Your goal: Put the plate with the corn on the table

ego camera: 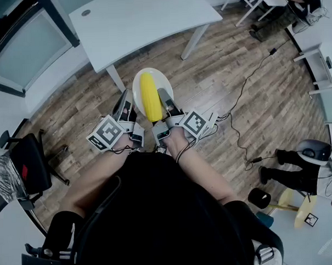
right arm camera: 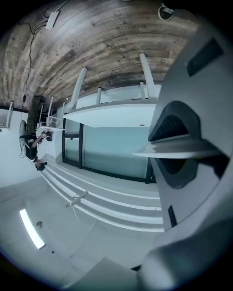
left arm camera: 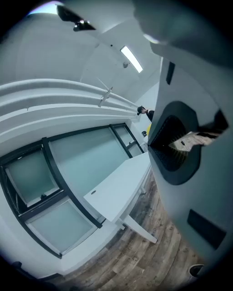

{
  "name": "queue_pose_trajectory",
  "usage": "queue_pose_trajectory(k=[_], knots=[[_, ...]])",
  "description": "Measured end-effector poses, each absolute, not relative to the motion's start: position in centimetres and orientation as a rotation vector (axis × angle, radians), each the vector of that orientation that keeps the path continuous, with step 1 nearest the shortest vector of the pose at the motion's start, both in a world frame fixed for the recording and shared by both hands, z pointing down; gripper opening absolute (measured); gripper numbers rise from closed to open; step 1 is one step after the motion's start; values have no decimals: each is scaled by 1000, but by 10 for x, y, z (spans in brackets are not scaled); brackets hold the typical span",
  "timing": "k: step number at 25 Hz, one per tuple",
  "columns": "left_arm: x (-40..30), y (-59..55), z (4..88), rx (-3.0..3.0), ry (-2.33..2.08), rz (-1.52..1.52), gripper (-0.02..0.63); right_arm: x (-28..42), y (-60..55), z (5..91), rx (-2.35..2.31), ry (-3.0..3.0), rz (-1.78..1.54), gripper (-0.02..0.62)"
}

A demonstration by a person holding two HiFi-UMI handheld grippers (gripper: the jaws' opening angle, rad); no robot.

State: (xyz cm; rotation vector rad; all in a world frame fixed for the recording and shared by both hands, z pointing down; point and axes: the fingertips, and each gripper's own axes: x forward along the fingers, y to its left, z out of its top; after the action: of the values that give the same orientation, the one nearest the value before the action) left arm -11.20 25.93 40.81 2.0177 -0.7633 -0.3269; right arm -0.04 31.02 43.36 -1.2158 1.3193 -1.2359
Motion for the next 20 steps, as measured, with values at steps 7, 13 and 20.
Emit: queue_pose_trajectory(k=[7,13,20], knots=[[-114,258,406,2017,-760,-332,3,-3,310,432,-1205,1318,-1231,29],[-112,259,405,2029,-744,-332,2,-1,311,430,-1202,1322,-1220,31],[-111,260,402,2127,-784,-266,3,0,312,430,-1173,1294,-1215,31]])
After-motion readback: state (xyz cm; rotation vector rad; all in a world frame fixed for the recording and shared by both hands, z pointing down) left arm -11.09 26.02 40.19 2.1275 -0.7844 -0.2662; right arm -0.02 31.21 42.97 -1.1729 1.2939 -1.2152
